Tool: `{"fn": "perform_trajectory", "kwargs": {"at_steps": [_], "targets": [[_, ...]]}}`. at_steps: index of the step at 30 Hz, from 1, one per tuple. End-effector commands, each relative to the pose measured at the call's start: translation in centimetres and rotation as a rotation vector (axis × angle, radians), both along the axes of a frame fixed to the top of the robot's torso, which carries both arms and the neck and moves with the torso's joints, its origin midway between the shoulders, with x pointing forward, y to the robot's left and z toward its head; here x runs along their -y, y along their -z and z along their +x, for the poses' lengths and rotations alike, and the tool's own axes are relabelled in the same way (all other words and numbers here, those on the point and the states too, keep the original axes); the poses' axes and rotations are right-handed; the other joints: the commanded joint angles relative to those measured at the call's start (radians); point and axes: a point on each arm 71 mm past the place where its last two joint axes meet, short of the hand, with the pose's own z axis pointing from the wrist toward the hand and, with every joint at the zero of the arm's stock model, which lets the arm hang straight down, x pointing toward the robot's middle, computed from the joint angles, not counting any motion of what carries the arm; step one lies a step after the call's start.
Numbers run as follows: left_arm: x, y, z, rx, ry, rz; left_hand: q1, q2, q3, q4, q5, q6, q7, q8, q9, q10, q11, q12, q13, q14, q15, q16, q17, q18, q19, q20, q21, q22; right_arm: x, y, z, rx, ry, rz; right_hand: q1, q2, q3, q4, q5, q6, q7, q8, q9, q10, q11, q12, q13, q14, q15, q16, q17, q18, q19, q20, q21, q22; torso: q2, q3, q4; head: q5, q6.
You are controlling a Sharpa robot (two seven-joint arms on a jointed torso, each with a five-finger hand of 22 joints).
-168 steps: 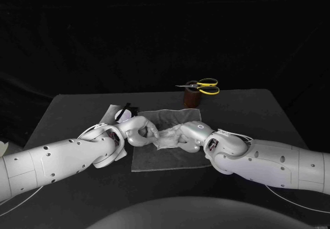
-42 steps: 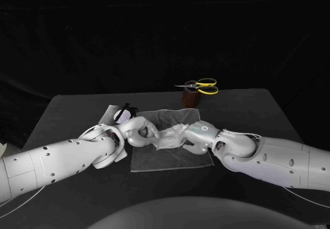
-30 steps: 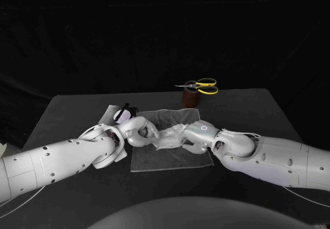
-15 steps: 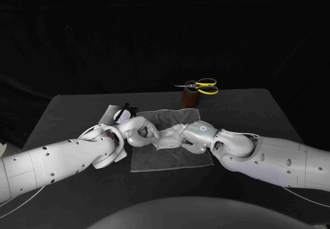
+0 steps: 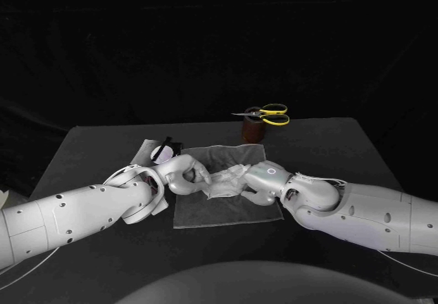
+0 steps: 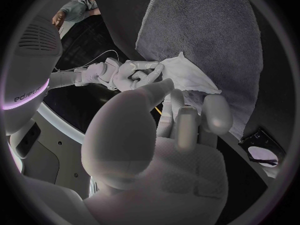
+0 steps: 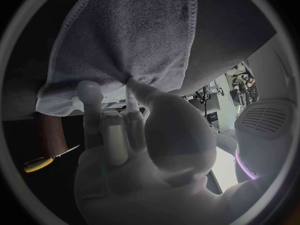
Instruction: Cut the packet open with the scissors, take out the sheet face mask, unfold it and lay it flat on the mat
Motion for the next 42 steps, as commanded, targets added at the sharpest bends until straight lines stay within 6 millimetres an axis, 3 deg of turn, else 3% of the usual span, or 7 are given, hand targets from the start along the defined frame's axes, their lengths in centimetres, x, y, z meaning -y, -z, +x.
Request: {"fn": "perform_trajectory", "kwargs": {"at_steps": [1,22,24,27,29,37,42], "targets": [[0.1,0.0,-0.1,-0.015,0.012,-0.007,0.001,0.006,-0.002,0.003,-0.002,-0.010,0.000,-0.005,-0.002,-0.003,0.006,-0.001,0.001,0.005,0.003,0.003,-0.002,-0.008,0.006,0.001,-0.003,-0.001,0.1,-0.3,0.0,-0.038,0.043,0.042,-0.007,0.006,0.001,0.006,0.000,0.002,-0.004,0.007,0.010,0.088,-0.008,0.003,0.226,0.108,-0.007,0.006,0.263,0.007,0.006,0.002,-0.002,-0.001,0.000,0.0003,-0.0008,0.000,0.000],[0.7,0.2,-0.2,-0.038,0.025,-0.001,-0.003,0.009,-0.001,0.009,-0.002,-0.014,0.003,-0.009,-0.004,-0.010,0.009,-0.009,-0.001,0.000,0.005,0.000,-0.010,-0.006,0.001,0.002,-0.008,-0.008,0.0,-1.1,1.3,-0.083,0.104,0.058,-0.008,0.009,0.010,0.015,0.000,0.000,-0.006,0.012,0.014,0.088,-0.010,0.002,0.226,0.108,-0.009,0.006,0.263,0.007,0.007,0.000,-0.003,0.000,0.000,-0.0004,0.0012,-0.003,0.000],[0.8,0.2,-0.2,-0.039,0.026,-0.002,-0.003,0.009,-0.001,0.010,-0.002,-0.015,0.003,-0.009,-0.004,-0.011,0.009,-0.010,-0.002,0.000,0.005,0.000,-0.009,-0.006,0.001,0.002,-0.008,-0.008,0.0,-1.0,1.3,-0.092,0.097,0.051,-0.001,-0.024,0.003,0.000,0.000,-0.009,-0.006,0.014,0.017,0.082,-0.011,-0.018,0.214,0.105,-0.010,0.003,0.254,0.011,-0.002,-0.001,-0.026,-0.009,0.000,-0.0006,0.0007,-0.002,0.000],[0.8,0.2,-0.2,-0.040,0.026,-0.002,-0.003,0.009,-0.001,0.010,-0.002,-0.015,0.003,-0.009,-0.004,-0.011,0.009,-0.010,-0.002,0.000,0.005,0.000,-0.009,-0.006,0.001,0.002,-0.008,-0.008,0.0,-1.0,1.2,-0.103,0.080,0.039,-0.005,-0.081,-0.026,-0.014,0.001,-0.058,0.018,-0.011,0.009,0.076,0.008,-0.033,0.205,0.099,0.002,-0.004,0.239,0.013,-0.017,0.003,-0.057,-0.019,0.000,-0.0009,-0.0008,-0.001,0.000],[0.8,0.2,-0.2,-0.041,0.025,-0.003,-0.004,0.010,-0.001,0.011,-0.002,-0.016,0.003,-0.010,-0.005,-0.012,0.010,-0.011,-0.003,0.001,0.006,0.000,-0.008,-0.007,0.002,0.003,-0.007,-0.006,0.1,-1.0,1.0,-0.105,0.069,0.033,-0.006,-0.098,-0.037,-0.018,0.002,-0.071,0.026,-0.021,0.004,0.074,0.016,-0.037,0.203,0.096,0.009,-0.006,0.233,0.014,-0.022,0.007,-0.067,-0.023,0.000,-0.0005,-0.0010,-0.001,0.000],[0.8,0.2,-0.2,-0.042,0.023,-0.004,-0.004,0.010,-0.001,0.011,-0.002,-0.016,0.003,-0.010,-0.005,-0.012,0.010,-0.011,-0.003,0.001,0.006,0.000,-0.008,-0.007,0.002,0.003,-0.007,-0.006,0.1,-1.0,0.2,-0.097,0.038,0.014,0.000,-0.122,-0.054,-0.022,0.002,-0.113,0.050,-0.056,-0.015,0.069,0.036,-0.049,0.196,0.094,0.028,-0.008,0.228,0.014,-0.028,0.021,-0.079,-0.024,-0.001,0.0006,-0.0012,-0.001,0.000],[0.8,0.2,-0.2,-0.041,0.024,-0.005,-0.004,0.009,-0.001,0.011,-0.002,-0.017,0.003,-0.010,-0.005,-0.013,0.010,-0.012,-0.003,0.002,0.006,0.001,-0.006,-0.007,0.003,0.003,-0.006,-0.005,-0.1,-0.9,0.0,-0.078,0.028,0.005,0.002,-0.125,-0.055,-0.023,0.002,-0.115,0.052,-0.059,-0.017,0.068,0.038,-0.050,0.195,0.094,0.030,-0.008,0.227,0.014,-0.027,0.023,-0.078,-0.023,0.001,0.0006,-0.0001,-0.002,0.000]]}}
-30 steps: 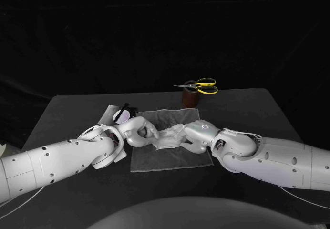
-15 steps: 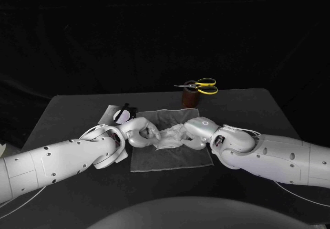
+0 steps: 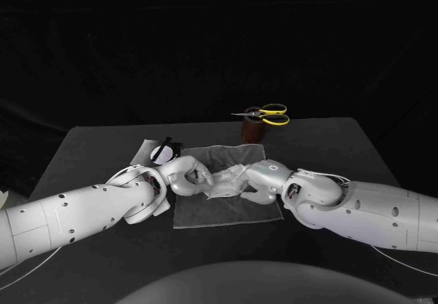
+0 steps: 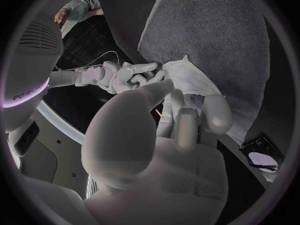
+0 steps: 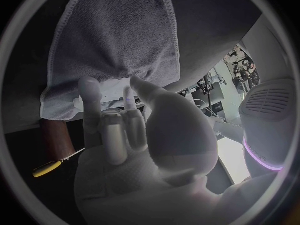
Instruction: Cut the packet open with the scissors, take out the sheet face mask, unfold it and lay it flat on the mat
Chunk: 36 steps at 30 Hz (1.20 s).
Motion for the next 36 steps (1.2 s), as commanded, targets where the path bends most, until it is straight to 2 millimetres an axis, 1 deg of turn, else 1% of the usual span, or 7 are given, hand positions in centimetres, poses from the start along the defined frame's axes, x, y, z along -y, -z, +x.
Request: {"fn": "perform_trajectory", "kwargs": {"at_steps": [1,17,24,28,30,34,36], "targets": [[0.2,0.0,-0.1,-0.013,0.010,-0.005,-0.004,0.009,-0.001,0.005,-0.002,-0.006,-0.001,-0.006,-0.002,-0.005,0.003,-0.004,-0.001,0.002,0.006,0.001,0.001,-0.007,0.003,0.003,-0.002,0.002,-0.2,0.1,-0.1,0.026,-0.026,-0.031,0.003,-0.010,-0.005,0.000,0.006,-0.008,0.001,-0.006,-0.002,0.068,0.006,-0.004,0.196,0.088,0.006,-0.003,0.227,0.015,-0.001,0.008,-0.002,0.001,0.001,0.0000,0.0009,-0.001,0.000],[0.2,0.0,-0.1,-0.014,0.011,-0.007,-0.002,0.009,0.000,0.004,-0.002,-0.008,-0.001,-0.007,-0.002,-0.005,0.003,-0.005,-0.001,0.004,0.006,0.002,0.003,-0.008,0.005,0.003,-0.001,0.005,-0.6,1.1,0.4,0.061,-0.017,-0.048,0.016,-0.002,0.000,-0.003,0.006,0.001,0.001,-0.007,-0.004,0.070,0.006,0.000,0.198,0.091,0.008,-0.001,0.232,0.015,0.005,0.012,0.008,0.006,0.000,-0.0007,0.0014,0.000,0.000],[0.2,0.0,-0.1,-0.015,0.011,-0.008,-0.002,0.009,0.000,0.004,-0.002,-0.008,-0.001,-0.007,-0.002,-0.005,0.003,-0.005,-0.001,0.004,0.006,0.002,0.003,-0.008,0.005,0.003,-0.001,0.005,-0.9,1.2,0.5,0.069,-0.020,-0.042,0.027,0.023,0.008,0.004,0.005,0.052,-0.016,0.012,-0.001,0.074,-0.006,0.011,0.205,0.094,0.000,0.002,0.240,0.015,0.015,0.009,0.021,0.016,0.001,-0.0008,0.0015,0.001,0.000],[0.1,0.0,-0.1,-0.015,0.009,-0.008,-0.002,0.009,0.000,0.004,-0.002,-0.008,-0.001,-0.007,-0.002,-0.005,0.003,-0.005,-0.001,0.004,0.006,0.002,0.003,-0.008,0.005,0.003,-0.001,0.005,-1.0,1.2,0.5,0.075,-0.020,-0.036,0.033,0.051,0.017,0.013,0.003,0.081,-0.030,0.026,0.004,0.076,-0.018,0.017,0.209,0.097,-0.010,0.005,0.248,0.014,0.022,0.004,0.034,0.023,0.001,-0.0005,0.0011,0.001,0.000],[0.1,0.0,-0.1,-0.015,0.008,-0.009,-0.002,0.009,0.000,0.004,-0.002,-0.008,-0.001,-0.007,-0.002,-0.005,0.003,-0.005,-0.001,0.004,0.006,0.002,0.003,-0.008,0.005,0.003,-0.001,0.005,-1.0,1.2,0.5,0.078,-0.020,-0.033,0.034,0.071,0.023,0.022,0.003,0.093,-0.038,0.035,0.009,0.078,-0.024,0.020,0.210,0.098,-0.015,0.007,0.251,0.013,0.024,0.000,0.037,0.025,0.000,-0.0006,0.0013,0.001,0.000],[0.1,0.0,-0.1,-0.015,0.006,-0.008,-0.002,0.009,0.000,0.004,-0.002,-0.008,-0.001,-0.007,-0.002,-0.005,0.003,-0.005,-0.001,0.004,0.006,0.002,0.003,-0.008,0.005,0.003,-0.001,0.005,-1.0,1.2,0.5,0.079,-0.021,-0.030,0.034,0.093,0.032,0.034,0.003,0.096,-0.044,0.043,0.015,0.079,-0.031,0.023,0.212,0.099,-0.021,0.008,0.254,0.012,0.028,-0.004,0.041,0.029,0.001,-0.0001,0.0015,0.002,0.000],[0.0,0.0,-0.1,-0.015,0.005,-0.007,-0.002,0.009,0.000,0.004,-0.002,-0.008,-0.001,-0.007,-0.002,-0.005,0.003,-0.005,-0.001,0.004,0.006,0.002,0.003,-0.008,0.005,0.003,-0.001,0.005,-0.9,1.2,0.5,0.079,-0.022,-0.030,0.032,0.098,0.034,0.038,0.003,0.095,-0.045,0.045,0.017,0.079,-0.032,0.023,0.212,0.099,-0.022,0.008,0.253,0.013,0.027,-0.005,0.039,0.029,0.001,-0.0001,0.0011,0.002,0.000]]}}
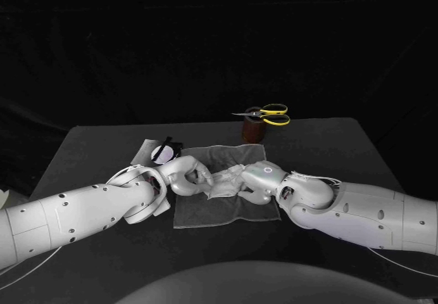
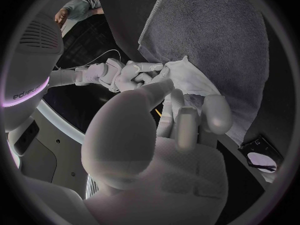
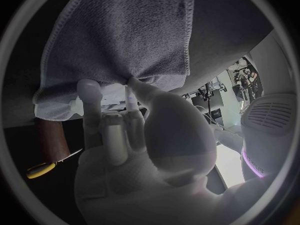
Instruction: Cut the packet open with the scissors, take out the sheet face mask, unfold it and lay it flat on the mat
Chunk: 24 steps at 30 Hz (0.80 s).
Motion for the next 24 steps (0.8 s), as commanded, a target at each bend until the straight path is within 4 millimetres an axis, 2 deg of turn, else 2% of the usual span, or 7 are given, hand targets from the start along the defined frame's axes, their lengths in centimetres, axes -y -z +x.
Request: {"fn": "perform_trajectory", "kwargs": {"at_steps": [1,13,15,24], "targets": [[0.07,0.02,-0.08,-0.010,0.007,-0.005,-0.002,0.009,0.000,0.004,-0.002,-0.008,0.000,-0.004,-0.001,-0.005,0.003,-0.005,0.000,0.004,0.006,0.004,0.001,-0.008,0.005,0.003,-0.001,0.001,0.11,-0.09,-0.01,0.017,-0.001,0.002,-0.001,0.016,0.003,0.007,0.004,0.001,-0.002,0.005,0.004,0.080,-0.006,0.004,0.212,0.101,-0.010,0.003,0.253,0.013,0.005,-0.002,0.001,0.000,0.000,0.0007,-0.0005,0.000,0.000],[-0.05,0.04,-0.05,-0.011,0.003,-0.002,0.000,0.010,0.001,0.004,-0.002,-0.008,0.000,-0.004,-0.001,-0.004,0.003,-0.005,-0.001,0.004,0.006,0.004,0.001,-0.008,0.006,0.004,0.000,0.002,0.58,-0.26,-0.30,0.003,0.011,0.006,-0.002,0.013,0.004,0.009,0.004,-0.004,-0.002,0.006,0.006,0.079,-0.006,0.000,0.210,0.099,-0.011,0.002,0.250,0.014,0.004,-0.003,-0.004,-0.001,0.000,0.0009,-0.0009,0.001,0.000],[-0.09,0.05,-0.04,-0.011,0.002,-0.001,0.000,0.010,0.001,0.004,-0.002,-0.008,0.000,-0.004,-0.001,-0.004,0.003,-0.005,-0.001,0.004,0.006,0.004,0.001,-0.008,0.006,0.004,0.000,0.002,0.71,-0.34,-0.38,-0.006,0.017,0.009,-0.006,0.003,0.000,0.009,0.004,-0.010,-0.002,0.007,0.008,0.079,-0.006,-0.001,0.209,0.099,-0.011,0.002,0.249,0.013,0.003,-0.004,-0.006,-0.001,-0.001,0.0007,-0.0011,0.001,0.000],[-0.10,0.07,-0.03,-0.012,0.001,0.000,0.001,0.009,0.001,0.003,-0.002,-0.009,0.000,-0.005,-0.002,-0.004,0.003,-0.006,-0.001,0.004,0.006,0.004,0.001,-0.007,0.005,0.004,-0.001,0.001,0.83,-0.72,-0.44,-0.020,0.035,0.040,-0.023,-0.012,-0.009,0.025,0.004,-0.023,0.001,0.006,0.010,0.079,-0.003,-0.001,0.209,0.099,-0.010,0.002,0.249,0.013,0.003,-0.005,-0.008,0.000,0.000,-0.0003,-0.0001,0.000,0.000]]}}
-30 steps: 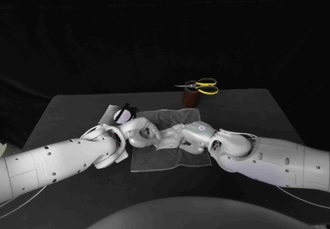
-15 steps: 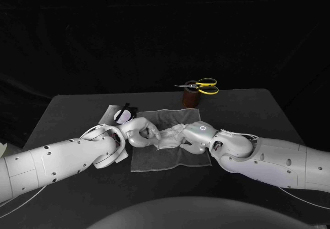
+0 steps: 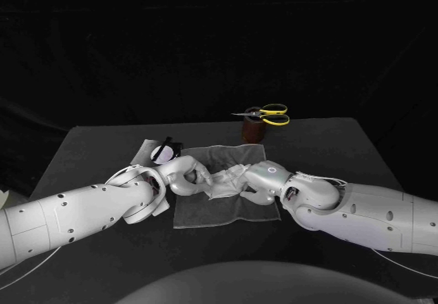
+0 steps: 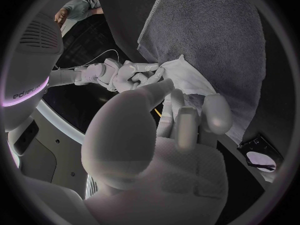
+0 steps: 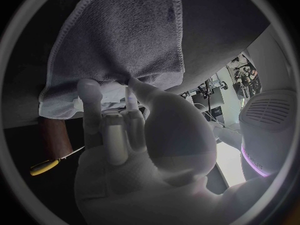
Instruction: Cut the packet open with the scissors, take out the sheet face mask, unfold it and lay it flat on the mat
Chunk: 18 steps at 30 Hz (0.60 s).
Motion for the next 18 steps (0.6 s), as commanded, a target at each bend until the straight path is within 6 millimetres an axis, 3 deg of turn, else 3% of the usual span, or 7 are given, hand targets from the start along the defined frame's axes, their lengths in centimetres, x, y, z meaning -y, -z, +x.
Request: {"fn": "perform_trajectory", "kwargs": {"at_steps": [1,13,18], "targets": [[0.1,0.0,-0.1,-0.011,0.007,-0.002,0.001,0.009,0.001,0.003,-0.002,-0.009,0.000,-0.005,-0.002,-0.004,0.003,-0.006,-0.001,0.004,0.006,0.005,0.001,-0.007,0.005,0.004,-0.001,0.000,0.0,-0.2,0.1,-0.006,0.023,0.028,-0.007,-0.007,0.000,0.008,0.001,-0.006,0.000,0.004,-0.004,0.080,-0.003,0.001,0.210,0.100,-0.003,0.003,0.251,0.013,0.004,-0.005,0.000,0.001,0.001,-0.0004,0.0012,0.000,0.000],[0.2,0.1,-0.1,-0.016,0.009,0.000,0.004,0.008,0.002,0.001,-0.002,-0.010,0.000,-0.006,-0.002,-0.005,0.003,-0.008,-0.001,0.001,0.007,0.004,-0.003,-0.007,0.004,0.004,-0.003,-0.003,0.1,-0.6,0.7,-0.042,0.059,0.053,-0.016,-0.004,0.001,0.030,0.002,-0.005,-0.004,0.010,0.000,0.080,-0.005,-0.001,0.209,0.100,-0.004,0.003,0.251,0.013,0.005,-0.005,-0.005,0.001,0.000,-0.0004,0.0014,0.001,0.000],[0.2,0.1,-0.1,-0.018,0.008,0.002,0.011,0.008,0.006,-0.003,-0.002,-0.011,0.001,-0.006,-0.003,-0.006,0.004,-0.011,-0.003,0.000,0.007,0.003,-0.005,-0.006,0.002,0.004,-0.004,-0.005,0.3,-0.9,1.2,-0.080,0.083,0.059,0.017,-0.016,0.013,0.012,0.002,0.016,-0.020,0.043,0.021,0.081,-0.019,0.002,0.211,0.101,-0.015,0.004,0.253,0.013,0.008,-0.009,-0.002,0.005,0.000,0.0002,0.0005,0.001,0.000]]}}
